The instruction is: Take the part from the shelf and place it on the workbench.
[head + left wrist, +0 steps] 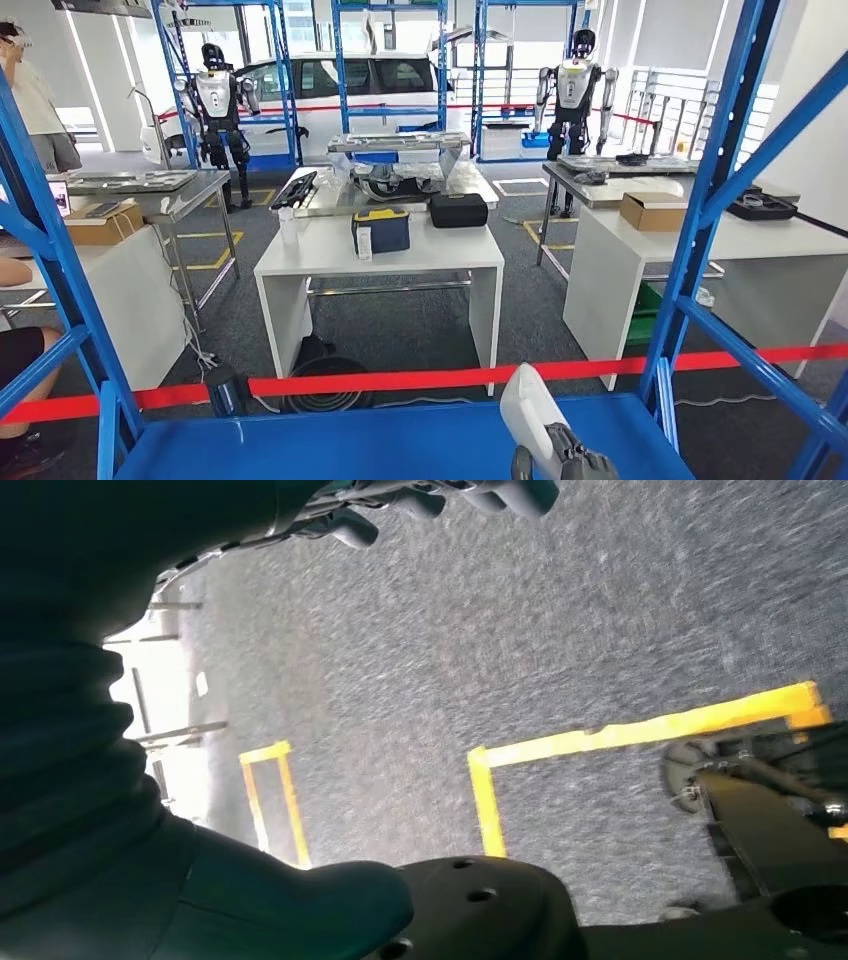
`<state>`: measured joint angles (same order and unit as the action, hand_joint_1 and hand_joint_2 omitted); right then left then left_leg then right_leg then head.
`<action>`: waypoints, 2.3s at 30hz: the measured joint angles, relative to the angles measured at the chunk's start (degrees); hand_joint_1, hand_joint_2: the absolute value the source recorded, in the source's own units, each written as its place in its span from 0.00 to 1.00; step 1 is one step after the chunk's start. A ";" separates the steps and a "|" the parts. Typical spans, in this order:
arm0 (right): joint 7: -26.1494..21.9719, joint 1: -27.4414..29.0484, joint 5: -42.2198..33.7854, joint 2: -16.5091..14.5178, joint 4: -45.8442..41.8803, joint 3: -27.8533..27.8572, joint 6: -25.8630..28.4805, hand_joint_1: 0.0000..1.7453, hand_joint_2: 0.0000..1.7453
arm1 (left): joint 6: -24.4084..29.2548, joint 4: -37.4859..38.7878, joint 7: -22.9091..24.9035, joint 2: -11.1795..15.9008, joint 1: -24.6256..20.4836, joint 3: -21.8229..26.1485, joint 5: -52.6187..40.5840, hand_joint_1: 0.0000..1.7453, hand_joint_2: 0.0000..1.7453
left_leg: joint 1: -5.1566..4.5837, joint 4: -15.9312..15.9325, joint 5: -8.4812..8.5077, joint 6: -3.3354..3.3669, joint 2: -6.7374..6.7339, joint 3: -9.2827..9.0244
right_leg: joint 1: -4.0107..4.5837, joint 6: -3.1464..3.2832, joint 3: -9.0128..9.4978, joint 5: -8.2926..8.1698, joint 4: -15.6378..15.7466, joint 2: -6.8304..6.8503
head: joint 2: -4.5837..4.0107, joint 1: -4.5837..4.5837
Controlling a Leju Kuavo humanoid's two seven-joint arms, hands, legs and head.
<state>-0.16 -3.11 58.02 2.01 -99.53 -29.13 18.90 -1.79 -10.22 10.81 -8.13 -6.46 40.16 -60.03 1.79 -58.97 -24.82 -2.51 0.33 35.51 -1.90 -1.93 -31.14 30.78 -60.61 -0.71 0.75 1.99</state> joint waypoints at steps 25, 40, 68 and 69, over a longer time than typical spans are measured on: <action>-1.36 -0.91 7.23 -0.65 1.28 -4.51 6.47 1.00 1.00 | 1.06 -0.01 -1.20 0.28 -0.33 -0.91 -2.03 0.00 1.00 | -2.25 2.05 -1.00 3.55 -1.00 -2.43 | 1.27 0.83 -9.04 3.42 -13.91 0.52 | -0.01 -0.16; 2.16 -1.99 11.08 -1.61 4.05 -6.17 9.08 1.00 1.00 | 0.85 -0.01 -1.30 0.36 0.27 -0.91 -2.73 0.00 1.00 | -1.40 -15.68 -9.40 -0.39 -0.55 5.25 | 1.62 4.42 -2.66 -2.74 1.09 0.70 | -0.08 0.22; -8.61 -3.11 -7.63 -1.51 5.54 -5.23 -0.11 1.00 1.00 | -0.29 -0.01 -2.63 -0.04 1.22 -0.25 -3.13 0.00 1.00 | -1.59 -6.16 -4.22 0.04 -0.50 5.05 | 1.47 4.14 0.84 -0.72 2.08 0.73 | -0.13 0.19; -8.63 -2.79 -7.62 -1.52 5.38 -5.04 -0.09 1.00 1.00 | -0.36 -0.01 -2.64 -0.08 1.14 -0.25 -3.18 0.00 1.00 | -1.49 -9.84 -6.98 -0.25 -0.48 5.67 | 1.49 4.23 -0.05 -1.45 2.04 0.74 | -0.11 0.21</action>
<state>-8.79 -5.91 50.40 0.49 -94.14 -34.17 18.81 -2.15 -10.23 8.17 -8.21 -5.32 39.91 -63.21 0.30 -68.81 -31.80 -2.76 -0.14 41.17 -0.41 2.30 -31.19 29.33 -58.56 0.03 0.64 2.21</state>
